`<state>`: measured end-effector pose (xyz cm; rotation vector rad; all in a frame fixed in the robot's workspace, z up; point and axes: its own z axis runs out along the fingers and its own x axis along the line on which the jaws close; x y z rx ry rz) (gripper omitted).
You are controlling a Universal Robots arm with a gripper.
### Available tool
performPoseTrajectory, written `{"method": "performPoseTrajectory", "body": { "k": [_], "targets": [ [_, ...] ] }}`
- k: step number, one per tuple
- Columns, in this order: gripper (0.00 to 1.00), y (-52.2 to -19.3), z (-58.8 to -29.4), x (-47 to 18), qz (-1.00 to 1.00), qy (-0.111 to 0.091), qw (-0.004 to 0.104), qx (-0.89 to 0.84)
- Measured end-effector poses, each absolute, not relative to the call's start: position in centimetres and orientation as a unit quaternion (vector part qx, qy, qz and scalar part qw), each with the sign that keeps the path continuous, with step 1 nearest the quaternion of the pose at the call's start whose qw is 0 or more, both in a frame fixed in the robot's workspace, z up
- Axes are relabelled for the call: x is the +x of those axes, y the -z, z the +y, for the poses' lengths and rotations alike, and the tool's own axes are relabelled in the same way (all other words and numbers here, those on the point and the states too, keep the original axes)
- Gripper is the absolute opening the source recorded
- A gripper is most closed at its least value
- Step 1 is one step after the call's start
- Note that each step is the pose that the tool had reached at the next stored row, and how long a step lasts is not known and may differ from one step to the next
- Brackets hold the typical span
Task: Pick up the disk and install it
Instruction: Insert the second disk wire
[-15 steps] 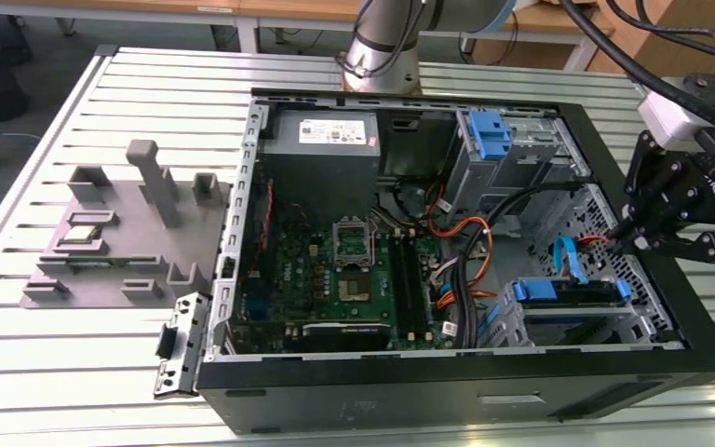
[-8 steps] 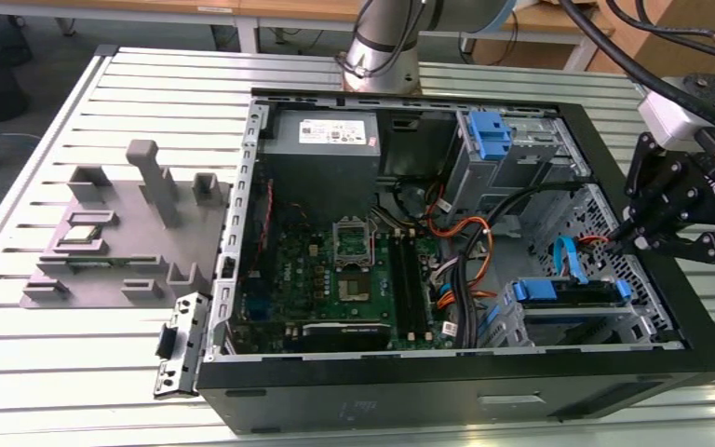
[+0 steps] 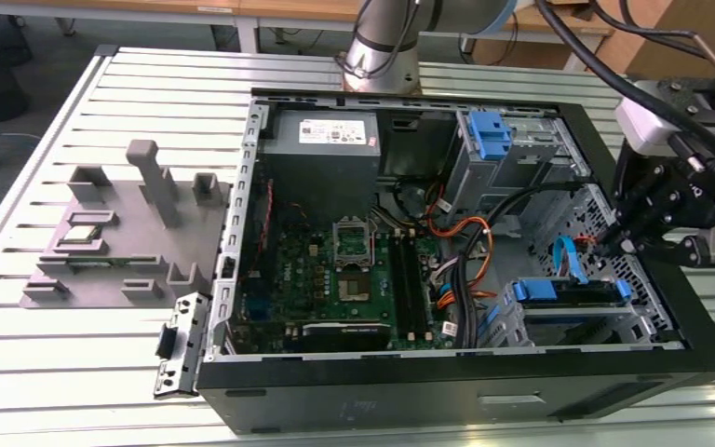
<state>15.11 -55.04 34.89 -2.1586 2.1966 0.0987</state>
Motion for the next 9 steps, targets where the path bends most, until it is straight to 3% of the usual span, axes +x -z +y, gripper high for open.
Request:
{"method": "performPoseTrajectory", "body": {
  "k": [9],
  "targets": [
    [0.16,-34.5,-57.0,14.5,0.712,-0.03,0.033,-0.7]
  ]
}}
